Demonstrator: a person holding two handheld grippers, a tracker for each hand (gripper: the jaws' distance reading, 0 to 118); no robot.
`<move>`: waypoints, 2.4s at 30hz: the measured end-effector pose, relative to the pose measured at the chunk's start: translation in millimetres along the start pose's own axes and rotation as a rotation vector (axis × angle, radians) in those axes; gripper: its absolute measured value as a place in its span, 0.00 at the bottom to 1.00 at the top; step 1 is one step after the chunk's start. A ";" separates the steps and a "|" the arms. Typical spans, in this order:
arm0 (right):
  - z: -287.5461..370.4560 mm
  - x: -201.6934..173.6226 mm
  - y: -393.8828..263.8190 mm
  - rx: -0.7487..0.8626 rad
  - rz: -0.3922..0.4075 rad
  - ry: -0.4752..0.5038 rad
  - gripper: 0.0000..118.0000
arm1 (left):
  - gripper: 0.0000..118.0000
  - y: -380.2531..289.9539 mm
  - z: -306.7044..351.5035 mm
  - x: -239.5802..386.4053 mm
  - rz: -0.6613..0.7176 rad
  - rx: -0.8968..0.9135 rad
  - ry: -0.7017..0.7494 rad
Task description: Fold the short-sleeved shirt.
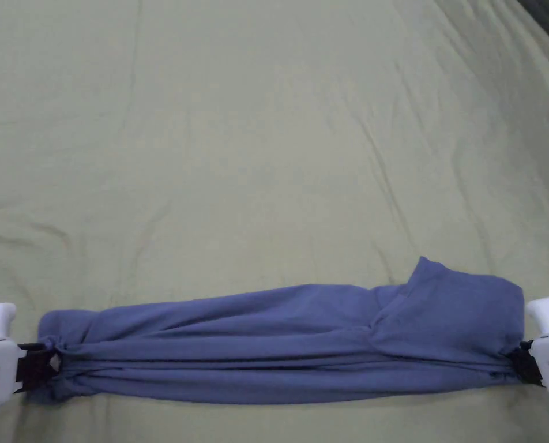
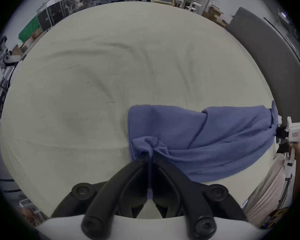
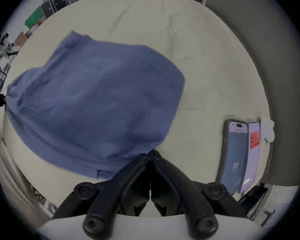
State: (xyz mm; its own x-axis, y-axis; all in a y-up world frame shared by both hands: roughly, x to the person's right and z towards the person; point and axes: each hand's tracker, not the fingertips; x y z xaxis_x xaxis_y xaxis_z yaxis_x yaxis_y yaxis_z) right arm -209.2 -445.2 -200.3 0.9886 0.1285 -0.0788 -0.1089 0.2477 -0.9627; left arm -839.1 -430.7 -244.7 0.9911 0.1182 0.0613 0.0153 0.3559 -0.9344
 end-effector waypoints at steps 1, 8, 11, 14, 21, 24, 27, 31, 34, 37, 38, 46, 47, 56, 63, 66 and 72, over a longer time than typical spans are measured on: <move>-1.4 -1.4 3.1 -0.004 0.000 -0.007 0.02 | 0.00 -0.2 0.6 1.9 -0.008 0.000 0.005; 73.5 4.0 13.1 0.145 0.084 -0.077 1.00 | 1.00 3.1 75.4 5.6 0.080 0.234 -0.050; 146.7 2.7 6.0 0.389 -0.080 0.082 1.00 | 1.00 5.4 120.1 2.8 0.193 0.488 -0.190; 153.3 -10.9 14.8 0.459 -0.168 0.286 0.98 | 1.00 9.3 123.1 9.0 0.232 0.418 -0.262; 132.6 -78.9 11.6 0.395 -0.072 0.440 0.02 | 0.00 -27.5 78.4 20.2 0.185 0.228 -0.377; 132.6 -81.8 5.7 0.398 -0.090 0.592 0.02 | 0.20 -45.0 74.8 -29.9 0.362 0.292 -0.704; 143.0 -83.3 5.7 0.395 -0.025 0.608 0.02 | 1.00 -41.0 64.3 -61.9 0.404 0.358 -0.793; 147.3 -83.2 5.0 0.395 0.009 0.662 0.02 | 1.00 -14.4 6.1 -87.0 0.385 0.102 -0.551; 145.6 -83.0 4.2 0.390 -0.052 0.745 0.02 | 1.00 -7.3 -34.8 -73.1 0.360 -0.013 -0.577; 142.2 -84.2 2.8 0.375 -0.086 0.758 0.02 | 1.00 -7.5 -42.1 -57.3 0.365 0.097 -0.718; 142.4 -85.5 2.1 0.374 -0.089 0.754 0.02 | 1.00 -6.8 -50.8 -50.7 0.386 0.084 -0.725; 143.9 -87.8 2.9 0.358 -0.087 0.738 0.02 | 0.13 -19.2 -37.1 -37.4 0.439 0.031 -0.677; 145.2 -87.2 2.9 0.363 -0.090 0.737 0.02 | 0.13 -19.7 -28.7 -35.4 0.451 0.068 -0.683; 152.5 -88.0 6.9 0.393 -0.117 0.739 0.02 | 0.13 -8.8 56.1 -150.4 0.532 0.264 -0.456; 153.4 -100.5 14.4 0.410 -0.112 0.612 0.02 | 0.13 7.7 86.9 -55.9 0.481 0.270 -0.336; 155.2 -103.5 18.0 0.407 -0.113 0.603 0.02 | 0.13 22.7 74.1 32.6 0.371 0.266 -0.370; 151.8 -105.3 16.1 0.370 -0.118 0.587 0.02 | 0.15 13.4 -30.2 162.4 0.065 0.049 -0.078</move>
State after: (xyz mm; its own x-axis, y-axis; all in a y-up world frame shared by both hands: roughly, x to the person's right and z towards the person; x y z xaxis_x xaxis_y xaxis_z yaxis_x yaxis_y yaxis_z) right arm -330.8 -308.9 -168.2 0.8772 -0.4334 -0.2064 0.0774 0.5520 -0.8303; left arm -673.9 -434.7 -257.8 0.9764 0.2138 0.0301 -0.0570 0.3898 -0.9192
